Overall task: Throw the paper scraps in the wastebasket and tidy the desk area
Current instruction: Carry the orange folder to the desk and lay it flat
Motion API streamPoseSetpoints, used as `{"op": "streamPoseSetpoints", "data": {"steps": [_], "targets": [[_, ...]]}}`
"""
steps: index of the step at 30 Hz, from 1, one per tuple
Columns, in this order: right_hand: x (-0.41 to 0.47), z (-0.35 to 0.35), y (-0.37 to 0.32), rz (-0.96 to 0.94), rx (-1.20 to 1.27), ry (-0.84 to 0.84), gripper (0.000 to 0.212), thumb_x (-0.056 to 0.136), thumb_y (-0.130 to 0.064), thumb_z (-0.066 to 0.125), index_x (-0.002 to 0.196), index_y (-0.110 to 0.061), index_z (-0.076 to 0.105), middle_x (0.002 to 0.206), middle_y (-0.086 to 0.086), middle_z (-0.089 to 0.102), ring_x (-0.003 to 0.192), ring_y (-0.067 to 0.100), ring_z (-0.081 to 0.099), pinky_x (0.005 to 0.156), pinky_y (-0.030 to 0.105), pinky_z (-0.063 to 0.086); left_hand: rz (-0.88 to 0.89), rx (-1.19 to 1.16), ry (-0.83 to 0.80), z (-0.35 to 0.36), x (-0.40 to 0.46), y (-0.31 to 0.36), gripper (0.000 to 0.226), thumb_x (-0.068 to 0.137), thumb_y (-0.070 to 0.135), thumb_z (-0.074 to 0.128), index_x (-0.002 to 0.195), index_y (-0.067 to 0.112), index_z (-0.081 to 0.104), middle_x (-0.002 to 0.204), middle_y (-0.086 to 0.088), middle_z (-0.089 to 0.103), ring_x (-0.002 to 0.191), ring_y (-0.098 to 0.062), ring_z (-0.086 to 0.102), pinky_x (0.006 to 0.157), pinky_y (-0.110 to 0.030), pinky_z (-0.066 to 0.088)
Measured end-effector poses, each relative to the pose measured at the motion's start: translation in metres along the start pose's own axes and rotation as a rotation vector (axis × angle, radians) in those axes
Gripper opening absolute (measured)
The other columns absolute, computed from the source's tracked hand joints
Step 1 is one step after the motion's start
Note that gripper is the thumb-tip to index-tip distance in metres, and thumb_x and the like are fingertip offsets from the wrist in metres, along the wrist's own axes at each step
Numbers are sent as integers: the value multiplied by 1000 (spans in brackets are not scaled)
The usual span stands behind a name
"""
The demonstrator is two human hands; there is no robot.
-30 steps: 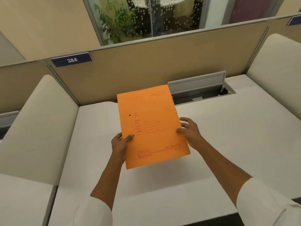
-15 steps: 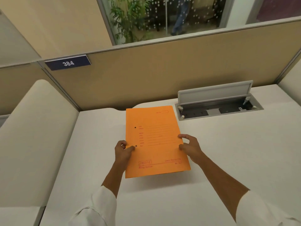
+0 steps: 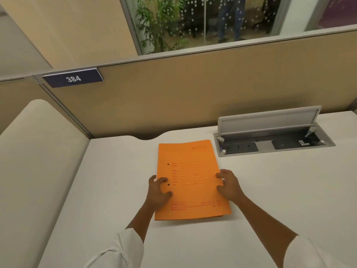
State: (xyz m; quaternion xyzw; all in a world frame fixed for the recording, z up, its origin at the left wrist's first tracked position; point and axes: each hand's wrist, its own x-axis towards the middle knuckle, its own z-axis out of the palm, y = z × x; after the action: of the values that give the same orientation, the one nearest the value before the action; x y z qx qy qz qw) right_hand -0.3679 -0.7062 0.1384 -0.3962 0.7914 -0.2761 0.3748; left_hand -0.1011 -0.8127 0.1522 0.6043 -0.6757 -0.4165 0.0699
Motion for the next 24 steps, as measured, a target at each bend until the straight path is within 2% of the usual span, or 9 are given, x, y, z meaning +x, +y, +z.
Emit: {"op": "streamPoseSetpoints", "data": {"steps": [4,6,8,11,13,17,24], "targets": [[8,4,2,-45,-255,-61,59,86,-17,70,142,-10,49,160,12,27,141,32,37,112,42,38,-1,306,-168,7,4,2,97,69,50,86,148,27,34,164,-10,-12,150,-37,4,117,-48,26],[4,7,1,-114,-426,-17,59,87,-33,69,141,-18,49,161,4,27,142,28,34,110,45,40,104,527,-191,14,1,-1,114,64,63,83,154,26,23,164,-13,-18,151,-37,-2,121,-49,21],[-3,9,1,-247,-519,-18,65,84,-50,69,139,-22,51,158,-1,34,140,22,36,110,42,39,246,687,-236,19,-4,-7,127,61,71,79,157,22,13,164,-15,-19,153,-36,-7,124,-49,13],[-13,15,6,-423,-666,-195,82,75,-69,66,139,-20,53,154,-1,41,140,19,40,111,34,37,351,834,-388,27,-9,-19,141,61,79,73,159,15,-6,164,-11,-25,152,-34,-19,125,-50,1],[-18,22,11,-460,-736,-253,93,72,-74,65,144,-18,49,161,2,34,148,21,31,117,35,32,370,885,-417,30,-8,-24,142,65,81,69,158,14,-14,163,-11,-29,151,-33,-24,125,-51,-4],[-18,30,16,-435,-734,-256,107,74,-74,64,156,-16,29,169,1,12,155,19,12,122,40,24,360,878,-403,33,-1,-22,133,73,78,64,157,13,-16,163,-11,-29,151,-33,-23,124,-50,-4],[0,31,16,-395,-740,-306,111,81,-73,59,161,-16,8,170,0,-2,156,17,-2,124,42,17,366,843,-412,27,18,-17,107,92,58,57,158,14,-15,164,-9,-26,152,-30,-21,124,-46,-2]]}}
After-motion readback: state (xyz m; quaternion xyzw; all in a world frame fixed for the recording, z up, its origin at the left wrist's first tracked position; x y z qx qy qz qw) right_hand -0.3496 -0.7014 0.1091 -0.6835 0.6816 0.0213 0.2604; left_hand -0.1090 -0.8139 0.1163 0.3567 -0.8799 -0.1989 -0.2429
